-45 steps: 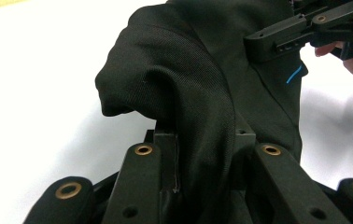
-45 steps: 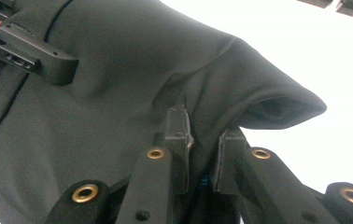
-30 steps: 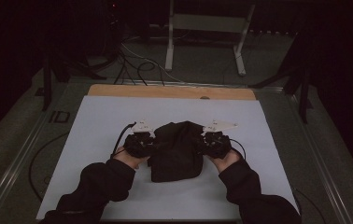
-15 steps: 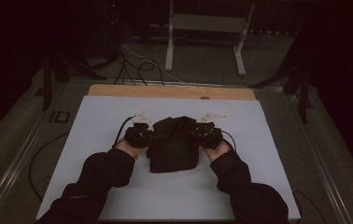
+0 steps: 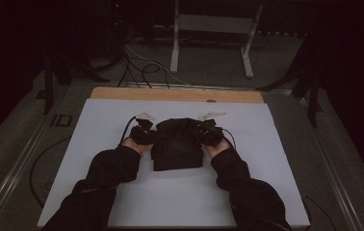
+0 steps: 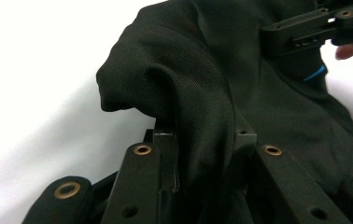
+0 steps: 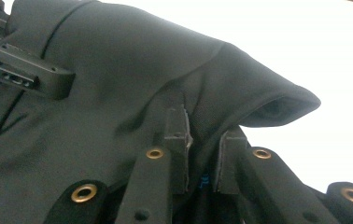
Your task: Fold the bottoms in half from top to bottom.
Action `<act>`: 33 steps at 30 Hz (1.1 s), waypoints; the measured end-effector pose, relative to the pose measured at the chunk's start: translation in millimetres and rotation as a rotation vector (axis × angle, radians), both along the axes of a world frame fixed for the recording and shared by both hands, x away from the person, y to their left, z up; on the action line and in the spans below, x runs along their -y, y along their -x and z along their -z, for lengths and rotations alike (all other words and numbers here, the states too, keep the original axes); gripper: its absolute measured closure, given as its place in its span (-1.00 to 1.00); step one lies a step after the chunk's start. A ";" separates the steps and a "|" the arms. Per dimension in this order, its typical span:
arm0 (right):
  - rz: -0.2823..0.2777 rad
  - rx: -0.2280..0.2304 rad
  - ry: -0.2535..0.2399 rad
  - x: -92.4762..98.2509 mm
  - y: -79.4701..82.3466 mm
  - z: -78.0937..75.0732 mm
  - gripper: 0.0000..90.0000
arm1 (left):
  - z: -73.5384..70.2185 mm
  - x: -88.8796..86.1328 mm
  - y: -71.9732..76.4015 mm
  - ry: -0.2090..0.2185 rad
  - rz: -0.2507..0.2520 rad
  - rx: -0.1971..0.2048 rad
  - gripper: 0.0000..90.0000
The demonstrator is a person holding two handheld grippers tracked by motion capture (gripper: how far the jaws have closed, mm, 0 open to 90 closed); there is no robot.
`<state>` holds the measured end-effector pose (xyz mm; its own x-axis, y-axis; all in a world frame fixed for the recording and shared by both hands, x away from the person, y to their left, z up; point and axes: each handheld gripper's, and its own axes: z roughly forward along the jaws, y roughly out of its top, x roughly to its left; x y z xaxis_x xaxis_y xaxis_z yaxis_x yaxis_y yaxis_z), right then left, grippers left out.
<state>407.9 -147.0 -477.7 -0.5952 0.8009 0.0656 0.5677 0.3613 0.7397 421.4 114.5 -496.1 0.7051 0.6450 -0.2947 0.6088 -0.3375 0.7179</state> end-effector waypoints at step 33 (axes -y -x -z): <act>0.073 -0.026 0.041 9.0 -23.3 28.4 -0.05 | 14.3 3.9 -26.0 -0.091 -0.065 0.010 -0.38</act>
<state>431.2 -156.0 -506.1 -0.5340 0.8442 0.0464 0.6122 0.3483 0.7099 447.4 110.6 -510.4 0.6637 0.7131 -0.2260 0.6244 -0.3618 0.6922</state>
